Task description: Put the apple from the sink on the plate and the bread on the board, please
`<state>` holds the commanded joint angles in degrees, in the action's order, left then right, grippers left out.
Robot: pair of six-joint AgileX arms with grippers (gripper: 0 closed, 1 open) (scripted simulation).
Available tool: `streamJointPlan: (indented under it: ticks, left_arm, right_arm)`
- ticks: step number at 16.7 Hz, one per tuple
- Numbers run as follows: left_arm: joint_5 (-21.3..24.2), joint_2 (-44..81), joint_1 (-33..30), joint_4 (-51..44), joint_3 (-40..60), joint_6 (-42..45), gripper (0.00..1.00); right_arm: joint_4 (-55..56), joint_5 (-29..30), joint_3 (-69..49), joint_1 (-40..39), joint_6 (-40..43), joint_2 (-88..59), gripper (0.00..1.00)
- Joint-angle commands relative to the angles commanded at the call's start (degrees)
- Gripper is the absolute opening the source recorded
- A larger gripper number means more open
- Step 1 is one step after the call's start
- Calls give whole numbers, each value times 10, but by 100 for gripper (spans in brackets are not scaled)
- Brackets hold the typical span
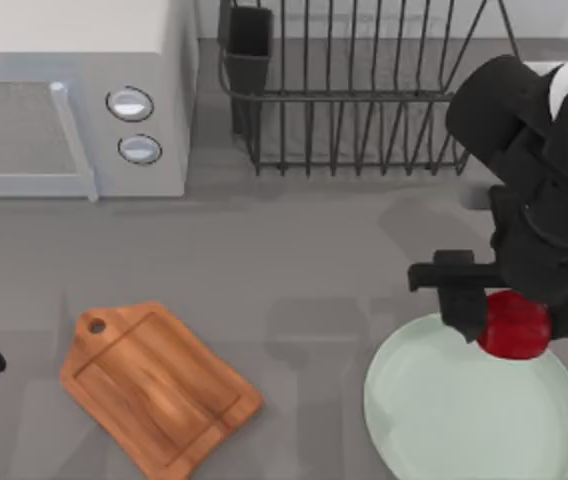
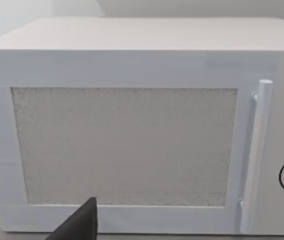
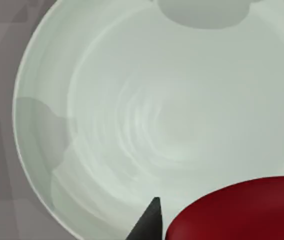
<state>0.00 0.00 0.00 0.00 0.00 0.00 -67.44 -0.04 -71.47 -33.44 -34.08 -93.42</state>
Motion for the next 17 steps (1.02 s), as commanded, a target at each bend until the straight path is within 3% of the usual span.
streamJointPlan:
  ticks: [7, 17]
  left_arm:
    - [0, 0, 0, 0, 0, 0, 100]
    - [0, 0, 0, 0, 0, 0, 100]
  right_arm:
    - [-9, 0, 9, -29, -29, 12, 0]
    - [-9, 0, 9, -29, -29, 12, 75]
